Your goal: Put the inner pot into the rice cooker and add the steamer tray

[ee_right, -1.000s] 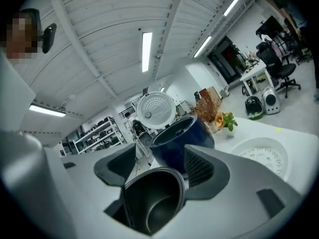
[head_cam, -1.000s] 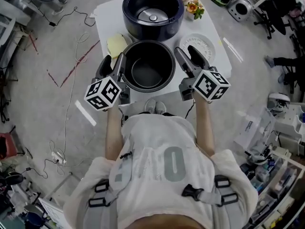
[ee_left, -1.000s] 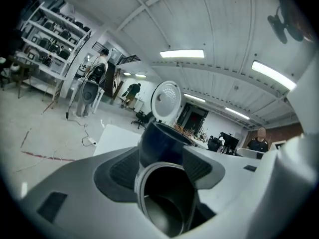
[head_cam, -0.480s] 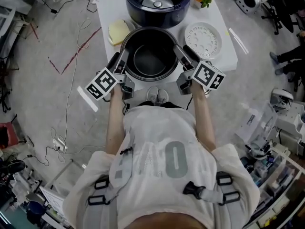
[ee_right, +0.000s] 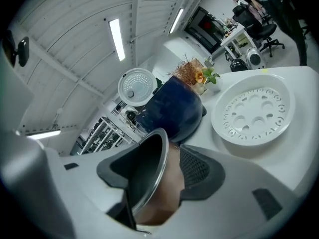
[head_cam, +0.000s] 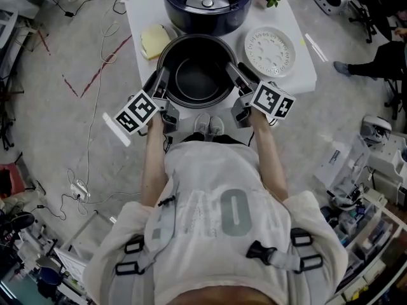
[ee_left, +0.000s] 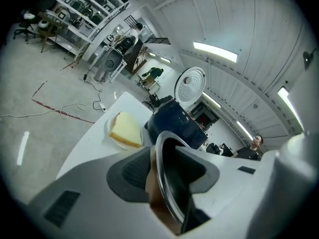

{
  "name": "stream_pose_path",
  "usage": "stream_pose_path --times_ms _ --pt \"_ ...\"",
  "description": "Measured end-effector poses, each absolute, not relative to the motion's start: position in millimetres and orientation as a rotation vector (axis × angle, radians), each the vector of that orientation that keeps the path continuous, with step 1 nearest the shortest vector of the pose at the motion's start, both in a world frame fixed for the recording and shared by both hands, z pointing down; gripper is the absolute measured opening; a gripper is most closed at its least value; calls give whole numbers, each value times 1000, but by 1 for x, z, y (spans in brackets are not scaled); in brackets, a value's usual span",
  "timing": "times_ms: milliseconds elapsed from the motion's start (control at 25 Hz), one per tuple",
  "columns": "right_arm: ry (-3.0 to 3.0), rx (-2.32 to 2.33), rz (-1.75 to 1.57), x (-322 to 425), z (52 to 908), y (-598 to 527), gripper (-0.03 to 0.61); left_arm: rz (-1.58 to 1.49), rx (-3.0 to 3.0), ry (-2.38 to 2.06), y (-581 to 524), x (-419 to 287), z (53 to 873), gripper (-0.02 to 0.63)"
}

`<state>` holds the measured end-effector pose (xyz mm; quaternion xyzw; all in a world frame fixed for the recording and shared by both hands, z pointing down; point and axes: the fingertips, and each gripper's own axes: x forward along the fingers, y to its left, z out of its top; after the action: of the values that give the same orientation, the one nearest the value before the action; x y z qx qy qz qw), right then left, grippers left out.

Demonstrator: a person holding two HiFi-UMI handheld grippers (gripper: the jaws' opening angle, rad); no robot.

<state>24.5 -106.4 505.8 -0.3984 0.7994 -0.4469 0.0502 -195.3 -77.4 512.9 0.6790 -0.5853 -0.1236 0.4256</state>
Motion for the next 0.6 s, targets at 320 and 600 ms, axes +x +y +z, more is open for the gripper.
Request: stream_pose_path --times_ms 320,600 --pt "2513 -1300 -1351 21 522 -106 191 -245 1701 -1513 -75 -197 515 94" --pt "2596 -1397 -1261 18 522 -105 104 -213 1695 -1540 -73 -200 518 64"
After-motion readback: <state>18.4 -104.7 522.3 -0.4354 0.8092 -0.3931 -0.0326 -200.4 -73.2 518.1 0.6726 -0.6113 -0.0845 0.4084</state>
